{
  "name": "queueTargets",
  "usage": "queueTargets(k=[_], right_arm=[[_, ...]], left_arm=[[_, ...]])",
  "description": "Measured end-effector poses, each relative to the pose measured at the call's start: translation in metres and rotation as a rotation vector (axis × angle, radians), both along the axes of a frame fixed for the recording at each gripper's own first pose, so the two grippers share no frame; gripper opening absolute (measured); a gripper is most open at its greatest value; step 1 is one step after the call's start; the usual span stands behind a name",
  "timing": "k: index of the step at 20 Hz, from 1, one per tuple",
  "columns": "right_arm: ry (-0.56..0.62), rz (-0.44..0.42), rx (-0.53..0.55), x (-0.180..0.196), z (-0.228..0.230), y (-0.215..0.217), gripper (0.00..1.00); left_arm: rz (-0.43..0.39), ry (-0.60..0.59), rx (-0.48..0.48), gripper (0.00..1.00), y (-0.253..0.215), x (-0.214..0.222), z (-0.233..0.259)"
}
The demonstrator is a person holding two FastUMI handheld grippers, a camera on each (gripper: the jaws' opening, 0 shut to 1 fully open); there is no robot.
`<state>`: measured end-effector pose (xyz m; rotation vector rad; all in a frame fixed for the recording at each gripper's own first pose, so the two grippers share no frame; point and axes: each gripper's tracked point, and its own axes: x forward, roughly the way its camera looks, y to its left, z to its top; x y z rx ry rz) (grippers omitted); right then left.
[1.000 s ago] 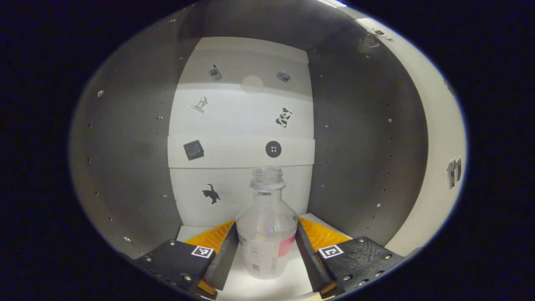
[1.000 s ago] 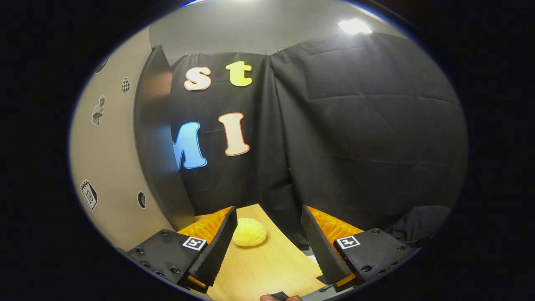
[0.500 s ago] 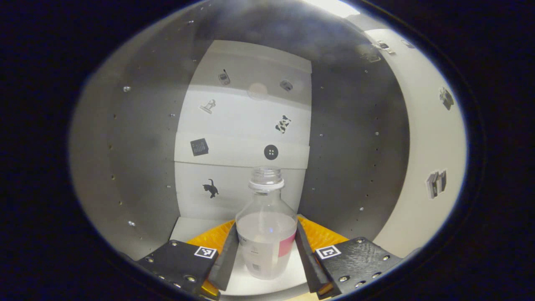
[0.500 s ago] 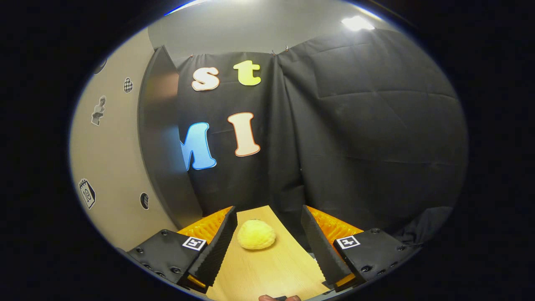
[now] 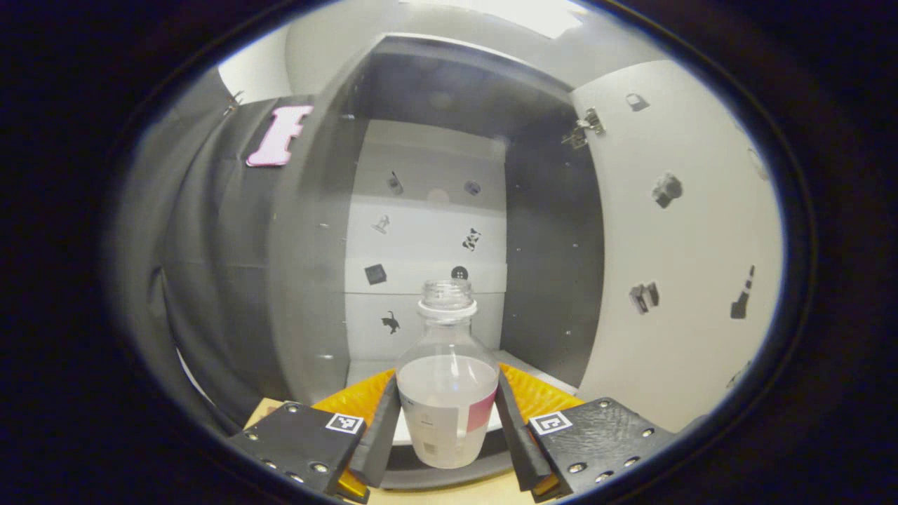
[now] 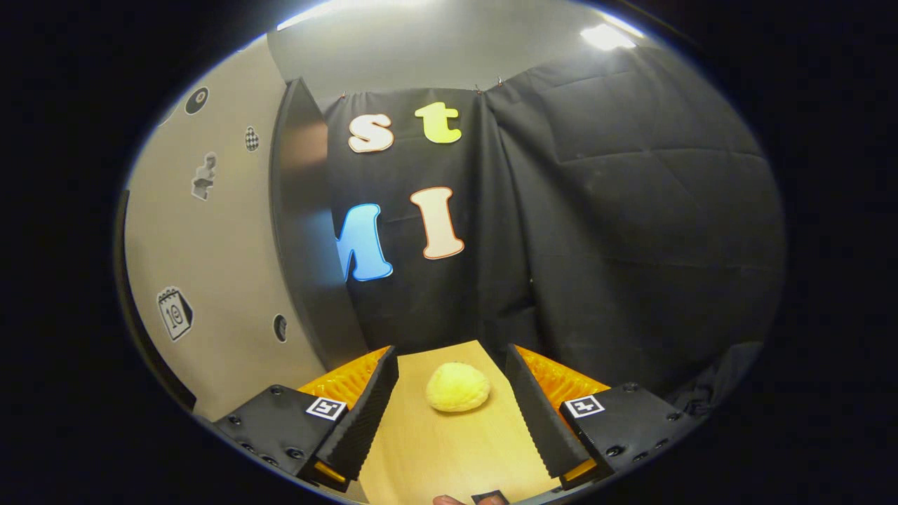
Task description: Open the cabinet door with the right hand, grasp the bottle in the cabinet with the left hand and place it on the coaster, then close the cabinet door with the right hand.
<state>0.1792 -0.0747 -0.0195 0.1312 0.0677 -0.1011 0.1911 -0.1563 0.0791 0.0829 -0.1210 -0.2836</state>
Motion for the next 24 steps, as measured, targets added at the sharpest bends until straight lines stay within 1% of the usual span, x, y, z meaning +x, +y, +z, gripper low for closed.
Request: queueTargets(k=[5,6,7,8,10,11,13,16,17,21,24], right_arm=[[0.025,0.013,-0.029,-0.038,-0.008,0.022,0.97],[0.024,0.02,-0.023,-0.045,-0.008,0.026,0.97],[0.025,0.024,-0.015,-0.05,-0.009,0.03,0.97],[0.028,0.026,-0.012,-0.056,-0.01,0.033,0.97],[0.032,0.025,-0.019,-0.065,-0.01,0.038,0.97],[0.03,0.022,-0.023,-0.069,-0.008,0.039,0.97],[0.025,0.016,-0.026,-0.075,-0.006,0.044,0.97],[0.014,0.004,-0.012,-0.083,-0.003,0.05,0.97],[0.021,0.019,-0.014,-0.083,-0.004,0.057,0.97],[0.051,0.045,-0.086,-0.084,-0.009,0.069,0.97],[0.055,0.05,-0.089,-0.087,-0.011,0.077,0.97]], left_arm=[[0.058,0.043,0.0,0.71,0.049,-0.061,-0.055],[0.072,0.053,0.0,0.72,0.057,-0.07,-0.068],[0.085,0.062,0.003,0.69,0.065,-0.079,-0.083],[0.093,0.077,0.007,0.69,0.071,-0.087,-0.097],[0.103,0.105,0.028,0.69,0.078,-0.1,-0.125],[0.106,0.11,0.04,0.71,0.08,-0.105,-0.136],[0.116,0.118,0.056,0.69,0.084,-0.116,-0.156],[0.12,0.122,0.049,0.71,0.085,-0.133,-0.193],[0.123,0.124,0.047,0.71,0.086,-0.136,-0.207],[0.156,0.168,0.022,0.69,0.088,-0.152,-0.275],[0.184,0.17,0.011,0.69,0.092,-0.157,-0.31]])
